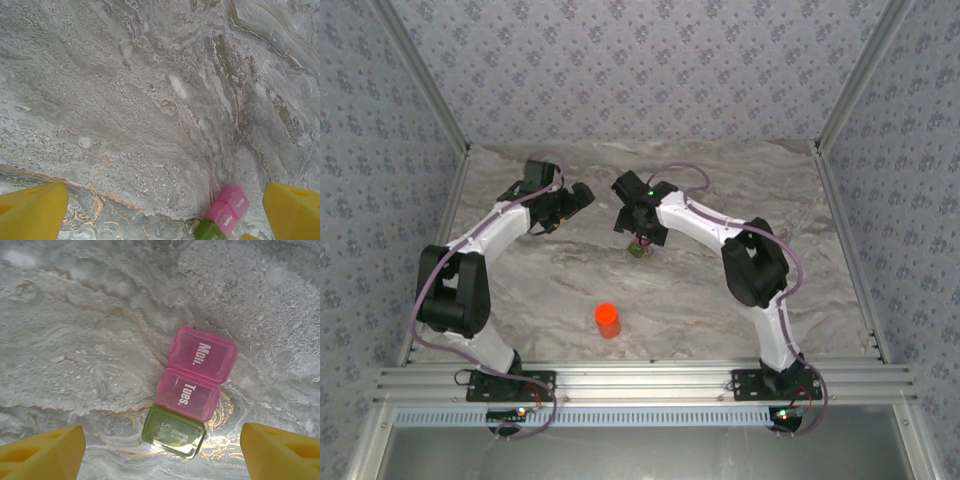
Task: Sort the pills into containers
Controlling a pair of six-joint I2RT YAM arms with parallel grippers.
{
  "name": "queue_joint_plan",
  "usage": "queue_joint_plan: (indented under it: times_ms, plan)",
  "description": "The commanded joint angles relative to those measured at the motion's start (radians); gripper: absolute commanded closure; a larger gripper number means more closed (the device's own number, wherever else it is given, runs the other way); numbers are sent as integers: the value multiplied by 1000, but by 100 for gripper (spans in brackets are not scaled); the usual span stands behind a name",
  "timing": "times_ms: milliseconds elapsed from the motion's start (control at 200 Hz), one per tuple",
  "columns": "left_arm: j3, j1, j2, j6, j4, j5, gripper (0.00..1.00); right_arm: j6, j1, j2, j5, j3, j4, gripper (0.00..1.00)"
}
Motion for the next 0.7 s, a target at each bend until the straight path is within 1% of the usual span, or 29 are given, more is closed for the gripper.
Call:
queue_joint_plan:
  times_ms: [0, 110, 370, 520, 695]
  plan:
    - [28, 6, 2, -1, -1, -1, 0, 68, 2, 72, 56, 81, -137, 16]
    - [27, 8, 5, -4, 6, 3, 0, 93, -1, 119, 68, 146, -188, 16]
    - [25, 14, 13, -11, 21, 11, 0, 85, -10, 186, 32, 190, -182, 17]
    - [23, 18, 13, -11, 22, 13, 0, 26, -10, 203, -1, 188, -161, 21]
    - [24, 20, 10, -10, 19, 12, 0, -95, -8, 213, -37, 182, -154, 25]
